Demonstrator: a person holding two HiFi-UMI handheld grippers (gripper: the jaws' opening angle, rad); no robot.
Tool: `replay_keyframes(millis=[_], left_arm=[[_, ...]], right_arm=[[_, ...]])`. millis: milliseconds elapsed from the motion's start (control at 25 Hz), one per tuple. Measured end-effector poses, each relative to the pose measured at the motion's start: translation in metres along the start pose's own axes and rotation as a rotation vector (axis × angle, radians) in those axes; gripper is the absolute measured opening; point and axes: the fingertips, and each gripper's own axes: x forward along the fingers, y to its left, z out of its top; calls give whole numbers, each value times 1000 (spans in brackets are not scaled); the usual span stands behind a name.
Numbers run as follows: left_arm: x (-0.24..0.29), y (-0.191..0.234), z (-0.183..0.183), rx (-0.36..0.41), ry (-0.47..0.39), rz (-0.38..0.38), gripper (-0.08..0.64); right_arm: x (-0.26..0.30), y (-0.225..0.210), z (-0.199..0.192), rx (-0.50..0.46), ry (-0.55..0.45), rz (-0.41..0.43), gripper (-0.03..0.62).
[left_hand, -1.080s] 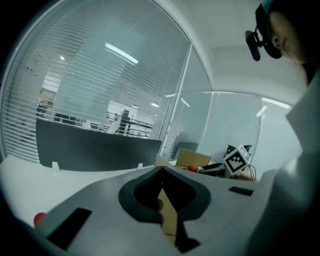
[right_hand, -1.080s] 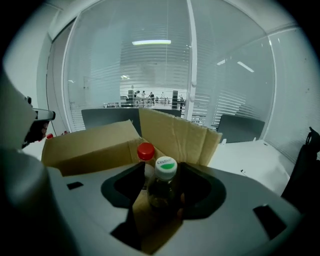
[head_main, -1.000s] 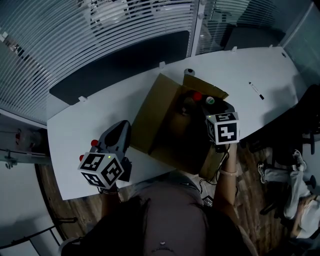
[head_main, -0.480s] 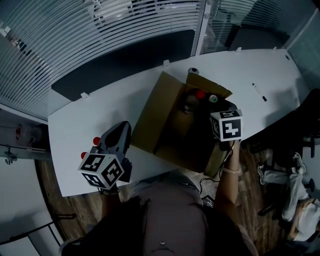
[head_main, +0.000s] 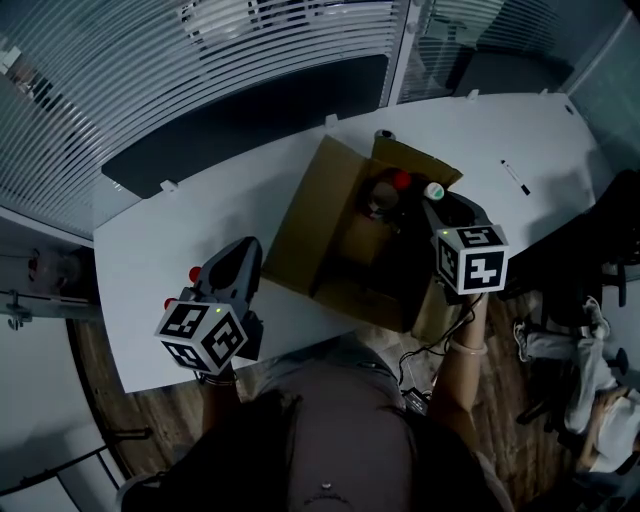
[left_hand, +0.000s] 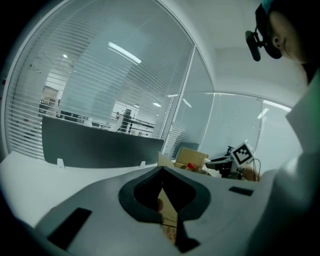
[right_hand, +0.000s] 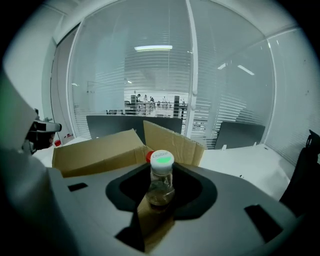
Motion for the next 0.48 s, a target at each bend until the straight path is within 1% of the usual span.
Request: replay_keyframes(millis=[280,480], left_arm=[[-17,5,-2,8,11,-6,9],[-27,8,0,4,-12,-20,9]], right_arm=[[-37,14,21,-31,-64,-36,149],[-60,26,33,-51,-101,-58,149]])
